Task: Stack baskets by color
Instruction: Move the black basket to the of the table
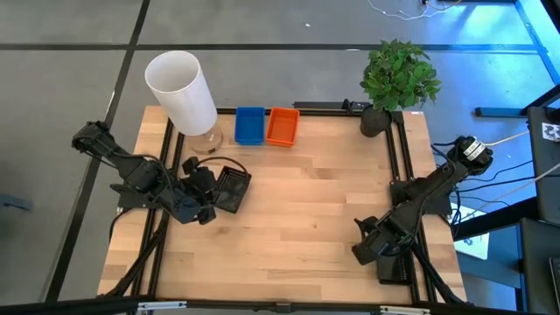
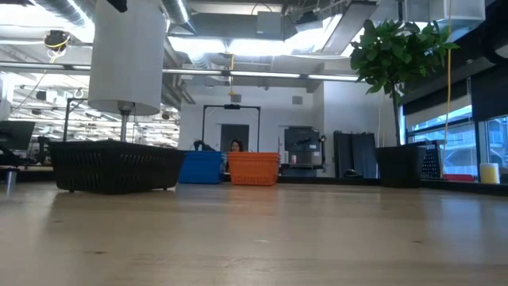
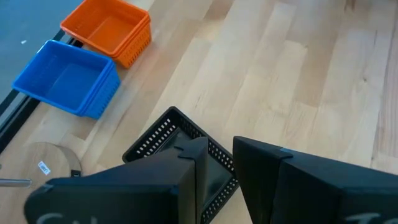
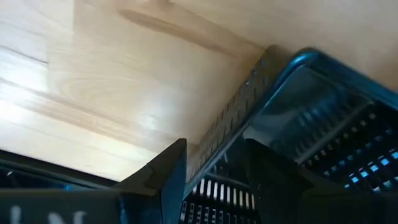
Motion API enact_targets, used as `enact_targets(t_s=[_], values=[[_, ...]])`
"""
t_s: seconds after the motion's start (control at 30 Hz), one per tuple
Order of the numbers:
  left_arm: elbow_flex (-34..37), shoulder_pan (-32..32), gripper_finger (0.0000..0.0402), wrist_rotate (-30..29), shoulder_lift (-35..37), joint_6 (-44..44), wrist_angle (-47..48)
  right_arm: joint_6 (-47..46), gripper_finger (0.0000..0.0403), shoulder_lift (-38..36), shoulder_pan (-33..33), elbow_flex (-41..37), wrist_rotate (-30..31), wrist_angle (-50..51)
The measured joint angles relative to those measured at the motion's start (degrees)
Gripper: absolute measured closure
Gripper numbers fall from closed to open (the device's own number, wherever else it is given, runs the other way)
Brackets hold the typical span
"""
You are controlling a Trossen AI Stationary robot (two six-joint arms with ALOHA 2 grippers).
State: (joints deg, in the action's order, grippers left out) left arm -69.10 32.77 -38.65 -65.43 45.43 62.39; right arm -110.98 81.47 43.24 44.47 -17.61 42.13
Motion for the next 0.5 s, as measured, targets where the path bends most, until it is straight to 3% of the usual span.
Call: enact_targets(t_s=[0.37, 0.5], values=[[0.00, 0.00, 0.0333, 0.00, -0.02, -0.04, 0.04, -1.44, 0.0243, 0.73, 0.02, 0.05, 0.13, 1.88], [0.00, 0.00, 0.0333, 0.01, -0.02, -0.04, 0.04, -1.04, 0.0269, 2.16, 0.02, 0.05, 1.31, 2.78]])
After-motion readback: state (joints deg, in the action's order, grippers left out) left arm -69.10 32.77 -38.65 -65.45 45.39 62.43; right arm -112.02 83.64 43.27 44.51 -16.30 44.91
